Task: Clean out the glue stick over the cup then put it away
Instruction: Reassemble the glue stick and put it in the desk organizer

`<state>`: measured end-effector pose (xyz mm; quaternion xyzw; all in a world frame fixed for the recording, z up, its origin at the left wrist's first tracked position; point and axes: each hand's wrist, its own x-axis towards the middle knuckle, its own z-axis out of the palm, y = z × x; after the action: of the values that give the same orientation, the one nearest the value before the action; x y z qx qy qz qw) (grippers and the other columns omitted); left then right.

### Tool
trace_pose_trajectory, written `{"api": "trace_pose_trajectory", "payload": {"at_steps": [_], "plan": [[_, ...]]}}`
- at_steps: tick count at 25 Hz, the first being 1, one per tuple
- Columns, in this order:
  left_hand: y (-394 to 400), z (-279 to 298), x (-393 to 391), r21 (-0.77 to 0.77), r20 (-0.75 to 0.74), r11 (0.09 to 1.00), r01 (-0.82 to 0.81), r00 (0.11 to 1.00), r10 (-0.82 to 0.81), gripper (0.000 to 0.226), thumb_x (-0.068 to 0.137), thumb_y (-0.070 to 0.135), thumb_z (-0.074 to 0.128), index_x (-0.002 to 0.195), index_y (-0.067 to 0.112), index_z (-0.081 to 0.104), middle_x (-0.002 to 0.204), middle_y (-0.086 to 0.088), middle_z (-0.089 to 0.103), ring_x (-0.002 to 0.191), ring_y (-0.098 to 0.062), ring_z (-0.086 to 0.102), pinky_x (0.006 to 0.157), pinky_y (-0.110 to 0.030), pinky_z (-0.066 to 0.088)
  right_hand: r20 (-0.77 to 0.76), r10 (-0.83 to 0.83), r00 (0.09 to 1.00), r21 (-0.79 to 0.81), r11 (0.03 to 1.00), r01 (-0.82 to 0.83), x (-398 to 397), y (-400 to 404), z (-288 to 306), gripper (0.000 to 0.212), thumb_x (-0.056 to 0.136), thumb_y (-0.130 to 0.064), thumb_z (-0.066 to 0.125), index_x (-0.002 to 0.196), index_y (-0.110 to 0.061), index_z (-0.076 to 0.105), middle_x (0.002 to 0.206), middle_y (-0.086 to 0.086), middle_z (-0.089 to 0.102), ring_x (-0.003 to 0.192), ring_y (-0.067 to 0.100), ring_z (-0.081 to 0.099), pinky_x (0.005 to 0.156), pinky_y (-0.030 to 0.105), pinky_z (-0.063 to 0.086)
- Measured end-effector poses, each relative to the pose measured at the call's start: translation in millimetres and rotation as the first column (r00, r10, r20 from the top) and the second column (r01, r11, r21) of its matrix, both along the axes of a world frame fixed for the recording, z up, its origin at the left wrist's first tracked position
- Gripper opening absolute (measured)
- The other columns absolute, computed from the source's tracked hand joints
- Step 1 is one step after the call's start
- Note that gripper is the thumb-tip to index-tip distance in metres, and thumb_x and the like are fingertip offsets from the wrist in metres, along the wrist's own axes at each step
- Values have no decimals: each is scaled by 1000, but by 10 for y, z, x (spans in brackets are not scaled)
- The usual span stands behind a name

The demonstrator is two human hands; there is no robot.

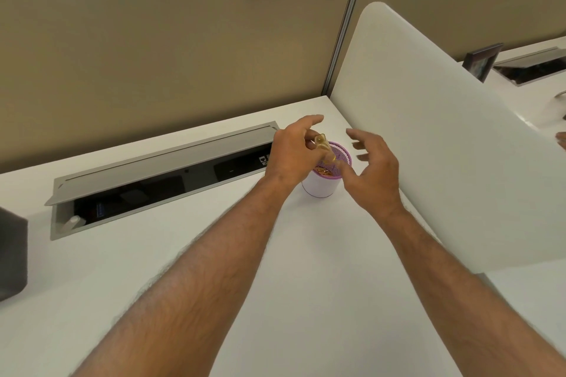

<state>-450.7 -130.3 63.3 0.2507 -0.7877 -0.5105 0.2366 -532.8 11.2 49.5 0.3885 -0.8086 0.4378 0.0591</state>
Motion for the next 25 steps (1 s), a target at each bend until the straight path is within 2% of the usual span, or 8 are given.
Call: {"api": "trace_pose_trajectory", "payload": {"at_steps": [3,9,11,14,16,18,22,25], "plan": [[32,56,111,45,-84,997,-67,994,71,51,70,18,89,118,18,69,93,-2,74,82,-15,69,77,-24,59,210,26,977,-4,1000,-26,90,-58,61,61,71,-16,86,125,-20,58,117,-7,66,97,6,63,79,11,52],[109,124,612,383,-150,919,-89,976,157,34,78,34,82,105,15,72,88,-4,76,78,-19,72,66,-29,60,374,145,916,-175,981,-84,431,-62,302,32,76,-13,83,105,-20,71,97,-5,76,87,12,74,79,27,60],[143,107,862,270,-124,955,-124,979,162,29,84,39,75,105,19,72,93,1,75,83,-14,70,71,-27,58,342,179,923,-140,980,-138,598,-40,399,31,76,-19,84,105,-18,72,96,-3,76,84,11,73,77,24,59],[212,91,1316,-23,-186,994,-104,978,98,29,91,22,63,120,20,65,114,5,69,102,-7,61,84,-21,52,244,217,945,-69,976,-206,914,-10,581,30,73,-23,86,101,-18,74,85,-10,74,75,3,70,69,13,56],[246,85,1586,-267,-210,961,-78,977,21,41,83,14,66,124,17,63,120,3,67,113,-9,55,93,-22,47,199,244,949,-31,970,-243,1154,-3,688,32,73,-25,86,102,-17,75,81,-11,73,74,1,69,65,10,55],[288,102,1817,-417,-228,896,-154,972,60,39,80,19,76,118,15,67,114,0,71,109,-13,57,89,-23,49,194,280,940,-10,959,-283,1412,2,785,34,72,-30,86,102,-18,74,82,-11,72,76,2,68,64,12,56],[391,63,2355,-367,-222,872,-324,941,256,33,79,23,81,110,15,71,101,-2,74,94,-14,61,73,-23,53,305,323,896,-31,944,-329,1993,48,844,51,62,-57,80,103,-29,68,84,-16,71,78,6,68,63,16,59],[514,-79,2880,-212,-186,882,-421,903,386,32,80,29,79,109,21,69,100,3,73,89,-10,62,72,-22,53,499,247,830,-109,969,-223,2395,173,587,38,62,-54,84,85,-30,65,76,-10,71,69,12,68,59,24,61]]}}
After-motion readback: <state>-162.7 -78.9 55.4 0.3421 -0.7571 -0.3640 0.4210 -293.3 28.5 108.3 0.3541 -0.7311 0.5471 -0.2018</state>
